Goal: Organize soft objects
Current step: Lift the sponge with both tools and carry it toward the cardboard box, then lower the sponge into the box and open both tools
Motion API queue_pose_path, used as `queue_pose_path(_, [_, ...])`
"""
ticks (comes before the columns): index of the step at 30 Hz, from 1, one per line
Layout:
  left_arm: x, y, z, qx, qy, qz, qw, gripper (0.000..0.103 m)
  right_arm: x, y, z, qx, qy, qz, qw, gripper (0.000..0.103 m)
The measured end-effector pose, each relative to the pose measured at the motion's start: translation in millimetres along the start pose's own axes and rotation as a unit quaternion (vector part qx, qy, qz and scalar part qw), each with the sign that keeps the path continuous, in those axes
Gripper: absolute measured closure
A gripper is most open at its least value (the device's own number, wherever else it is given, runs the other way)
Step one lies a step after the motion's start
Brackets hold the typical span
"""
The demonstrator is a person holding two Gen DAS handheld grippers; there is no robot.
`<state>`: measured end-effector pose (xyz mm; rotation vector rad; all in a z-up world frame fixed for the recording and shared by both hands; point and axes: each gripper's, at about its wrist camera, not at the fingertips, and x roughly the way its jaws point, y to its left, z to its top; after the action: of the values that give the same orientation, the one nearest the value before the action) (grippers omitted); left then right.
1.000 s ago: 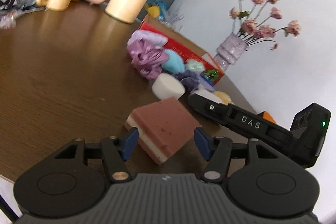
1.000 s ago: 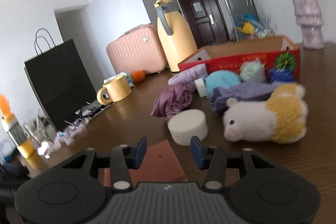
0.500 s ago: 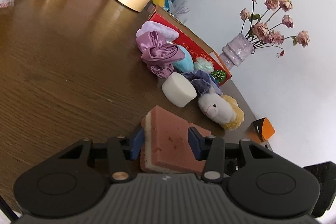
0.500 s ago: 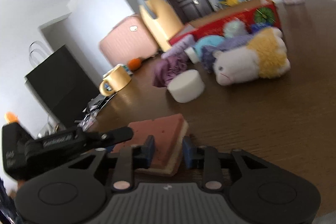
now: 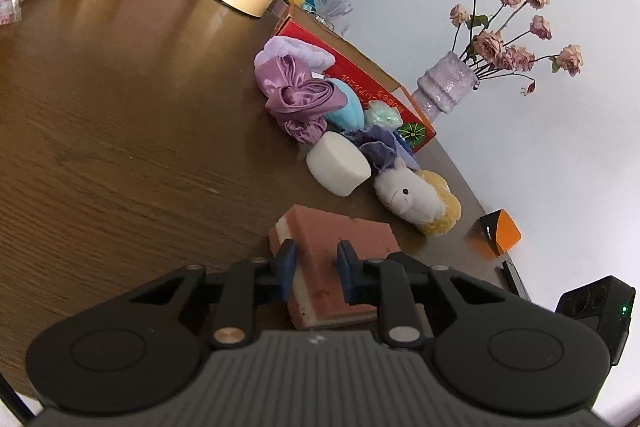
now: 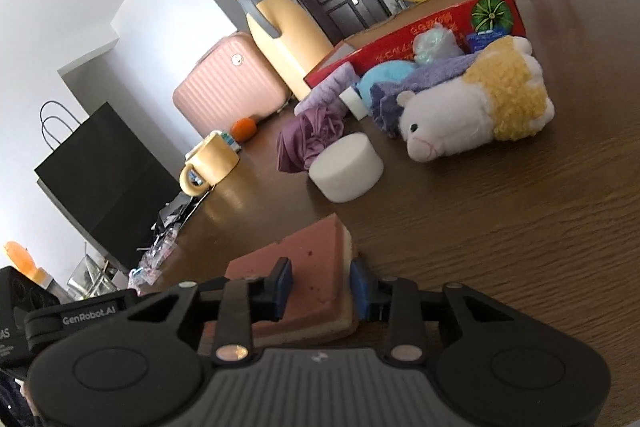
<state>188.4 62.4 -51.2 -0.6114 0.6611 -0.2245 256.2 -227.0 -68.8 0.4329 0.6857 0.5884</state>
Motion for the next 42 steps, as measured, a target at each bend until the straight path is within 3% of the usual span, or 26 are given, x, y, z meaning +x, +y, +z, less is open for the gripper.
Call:
queue_pose_path(6, [3,-28,31,0.030,-0.020,-0.030,0.9989,0.084,-19,9,27,-0.011,-0.039,-0.002,0.999,0.076])
queue_pose_path(11, [38,-73,132,0.081,-0.042,-0.065,0.9937,0.084,-6,18,127,-0.041,-0.092,0.000,0.995,0.076])
queue_pose_path(15, [119,-103,238,0.105,-0.036,-0.043,0.9928,0.085,54,7,237,-0.029,-0.093,-0.020,0.995,0.077])
queue_pose_path(18, [194,-107,300,0.132,-0.021,-0.006,0.9910,0.085,122,-20,313,0.002,-0.059,-0.042,0.997,0.077])
queue_pose_path(21, [271,-84,343,0.121,0.007,0.036,0.9920,0.085,198,-57,362,0.038,-0.006,-0.058,0.998,0.077])
queue_pose_path(24, [334,-62,363,0.126,0.043,0.086,0.9874,0.085,264,-86,385,0.056,0.041,-0.080,0.994,0.077])
queue_pose_path(27, [374,-51,365,0.161,0.056,0.140,0.9754,0.085,313,-101,393,0.049,0.077,-0.093,0.992,0.079])
queue_pose_path(29, [397,-46,366,0.169,0.082,0.166,0.9680,0.083,332,-103,389,0.037,0.087,-0.110,0.989,0.079])
queue_pose_path(31, [402,-46,365,0.180,0.076,0.165,0.9668,0.077,347,-105,385,0.025,0.100,-0.129,0.986,0.079])
queue_pose_path(34, [399,-51,364,0.202,0.066,0.167,0.9629,0.062,348,-106,385,0.030,0.094,-0.125,0.987,0.078])
queue_pose_path(36, [388,-59,361,0.215,0.055,0.173,0.9597,0.062,336,-105,387,0.031,0.083,-0.124,0.988,0.078])
queue_pose_path(39, [361,-71,361,0.234,0.048,0.170,0.9562,0.061,301,-93,395,0.013,0.068,-0.134,0.989,0.078])
queue_pose_path(42, [321,-89,362,0.249,0.025,0.166,0.9539,0.046,248,-72,407,-0.030,0.047,-0.151,0.987,0.077])
